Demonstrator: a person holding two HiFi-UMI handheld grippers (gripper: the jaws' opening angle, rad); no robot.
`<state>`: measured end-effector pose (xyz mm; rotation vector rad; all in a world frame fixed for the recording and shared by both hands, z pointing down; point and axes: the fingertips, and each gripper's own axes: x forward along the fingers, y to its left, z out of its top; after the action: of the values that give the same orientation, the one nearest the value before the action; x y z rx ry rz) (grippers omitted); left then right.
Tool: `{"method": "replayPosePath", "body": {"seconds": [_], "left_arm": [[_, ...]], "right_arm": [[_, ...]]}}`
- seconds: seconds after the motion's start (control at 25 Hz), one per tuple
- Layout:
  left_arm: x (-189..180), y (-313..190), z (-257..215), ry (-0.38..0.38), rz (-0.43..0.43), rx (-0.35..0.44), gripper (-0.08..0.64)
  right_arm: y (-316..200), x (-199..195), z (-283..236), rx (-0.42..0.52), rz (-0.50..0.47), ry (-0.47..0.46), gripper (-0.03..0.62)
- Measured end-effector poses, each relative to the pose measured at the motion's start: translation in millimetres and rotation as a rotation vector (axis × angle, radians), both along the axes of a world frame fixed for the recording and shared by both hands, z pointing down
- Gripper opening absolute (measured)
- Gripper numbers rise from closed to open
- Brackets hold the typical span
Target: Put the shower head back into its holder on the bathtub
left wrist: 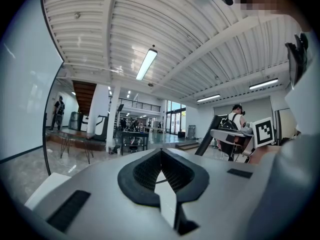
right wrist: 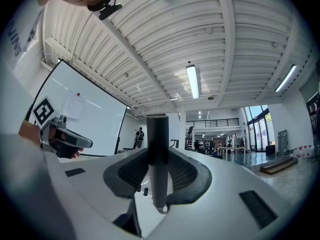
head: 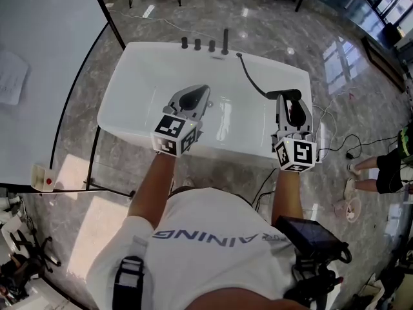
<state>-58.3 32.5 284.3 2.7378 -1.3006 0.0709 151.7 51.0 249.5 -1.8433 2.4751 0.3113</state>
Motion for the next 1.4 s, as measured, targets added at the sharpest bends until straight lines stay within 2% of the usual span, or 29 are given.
{"method": "replayPosePath", "body": {"seconds": [0.2, 0.56, 0.88, 1.08, 1.4], "left_arm": [[12.1, 5.2, -2.2, -0.016, -0.015, -0.005, 0.015], [62.6, 20.9, 3.7, -0.075, -0.054, 0.003, 0.015], [75.4, 31.0, 10.8, -0.081, -0.076, -0.007, 0.015], [87.8, 16.7, -0.1, -0.084, -0.055, 0.026, 0.016], [91.7, -26.5, 5.9, -0.042, -0.02, 0.025, 0.016]], "right_arm": [[2.6, 14.9, -3.4, 0.013, -0.004, -0.021, 0.121], [3.8, 62.6, 0.1, 0.031, -0.045, -0.052, 0.121], [6.6, 75.5, 9.3, 0.02, -0.071, -0.072, 0.121], [-0.2, 79.2, 5.5, 0.034, -0.071, -0.07, 0.121], [-31.2, 79.6, -11.6, 0.084, -0.058, -0.075, 0.121]]}}
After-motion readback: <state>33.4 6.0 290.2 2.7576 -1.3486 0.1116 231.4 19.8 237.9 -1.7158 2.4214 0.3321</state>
